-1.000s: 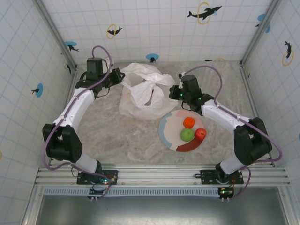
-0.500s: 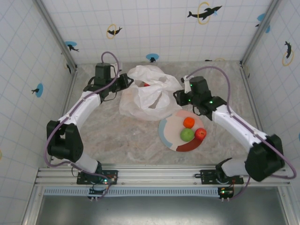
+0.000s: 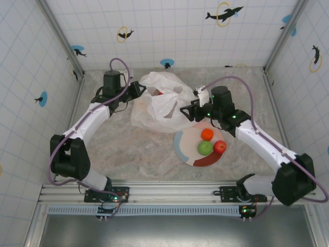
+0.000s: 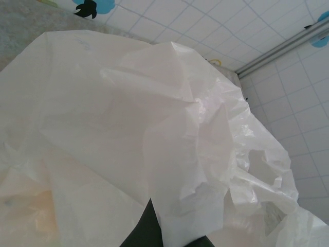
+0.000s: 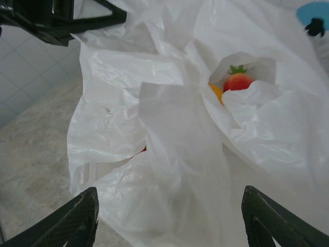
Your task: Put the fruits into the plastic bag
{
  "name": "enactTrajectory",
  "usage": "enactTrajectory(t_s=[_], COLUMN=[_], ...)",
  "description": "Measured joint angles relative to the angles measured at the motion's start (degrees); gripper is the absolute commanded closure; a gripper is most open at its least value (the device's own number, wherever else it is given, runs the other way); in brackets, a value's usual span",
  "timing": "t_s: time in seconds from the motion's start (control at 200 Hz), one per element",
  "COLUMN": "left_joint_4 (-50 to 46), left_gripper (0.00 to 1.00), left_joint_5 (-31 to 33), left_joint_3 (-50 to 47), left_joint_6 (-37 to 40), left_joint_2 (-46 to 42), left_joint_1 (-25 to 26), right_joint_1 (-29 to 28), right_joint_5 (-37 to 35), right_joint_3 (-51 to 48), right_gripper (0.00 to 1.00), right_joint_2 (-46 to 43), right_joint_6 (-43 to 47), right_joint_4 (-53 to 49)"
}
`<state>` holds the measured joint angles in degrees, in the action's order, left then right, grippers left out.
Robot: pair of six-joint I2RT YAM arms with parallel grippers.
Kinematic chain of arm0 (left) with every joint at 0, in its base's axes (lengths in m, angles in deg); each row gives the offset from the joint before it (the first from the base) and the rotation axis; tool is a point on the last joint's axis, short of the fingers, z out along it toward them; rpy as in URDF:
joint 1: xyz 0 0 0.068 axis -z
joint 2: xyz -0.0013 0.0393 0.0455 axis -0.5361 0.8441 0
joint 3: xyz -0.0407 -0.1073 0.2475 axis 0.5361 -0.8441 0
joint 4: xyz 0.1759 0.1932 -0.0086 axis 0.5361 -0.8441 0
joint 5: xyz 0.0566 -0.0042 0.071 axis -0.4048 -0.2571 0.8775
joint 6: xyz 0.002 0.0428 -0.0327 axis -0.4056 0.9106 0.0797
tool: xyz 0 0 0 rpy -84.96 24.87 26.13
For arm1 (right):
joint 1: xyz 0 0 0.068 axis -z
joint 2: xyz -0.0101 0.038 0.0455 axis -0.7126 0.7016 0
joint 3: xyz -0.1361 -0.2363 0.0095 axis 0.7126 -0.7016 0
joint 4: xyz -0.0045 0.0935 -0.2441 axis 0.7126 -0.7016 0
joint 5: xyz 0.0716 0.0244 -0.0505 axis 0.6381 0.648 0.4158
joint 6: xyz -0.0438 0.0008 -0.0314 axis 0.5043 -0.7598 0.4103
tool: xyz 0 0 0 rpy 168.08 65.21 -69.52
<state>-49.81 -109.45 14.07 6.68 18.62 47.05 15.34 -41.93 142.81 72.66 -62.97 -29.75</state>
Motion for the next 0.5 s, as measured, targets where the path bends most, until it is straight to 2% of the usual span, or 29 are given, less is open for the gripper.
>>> enactTrajectory(t_s=[0.045,0.135,0.21,0.365,0.5], left_joint_4=[0.02,0.28,0.37,0.35,0.42], left_gripper=[1.00,1.00,1.00,1.00,1.00], left_joint_5=[0.00,-0.13,-0.11,1.16,2.80], left_joint_3=[-0.13,-0.59,-1.07,-1.97,-2.45], left_joint_6=[-0.02,-0.02,-0.02,0.17,0.22], left_joint_2=[-0.11,-0.22,-0.22,-0.31,-0.42], left_joint_1=[0.00,0.00,0.00,0.00,0.00], right_joint_1=[-0.22,-1.31,-3.30,-9.90,-16.55], right_joint_5=[1.51,4.17,5.27,7.13,8.33], right_joint_3=[0.00,0.02,0.07,-0.28,-0.74], right_gripper=[0.35,0.57,0.68,0.79,0.81], right_joint_2=[2.19,5.46,7.08,7.39,8.83], right_joint_6=[-0.70,-1.66,-2.86,-3.48,-3.85], right_joint_4=[1.53,4.22,5.40,9.86,13.53])
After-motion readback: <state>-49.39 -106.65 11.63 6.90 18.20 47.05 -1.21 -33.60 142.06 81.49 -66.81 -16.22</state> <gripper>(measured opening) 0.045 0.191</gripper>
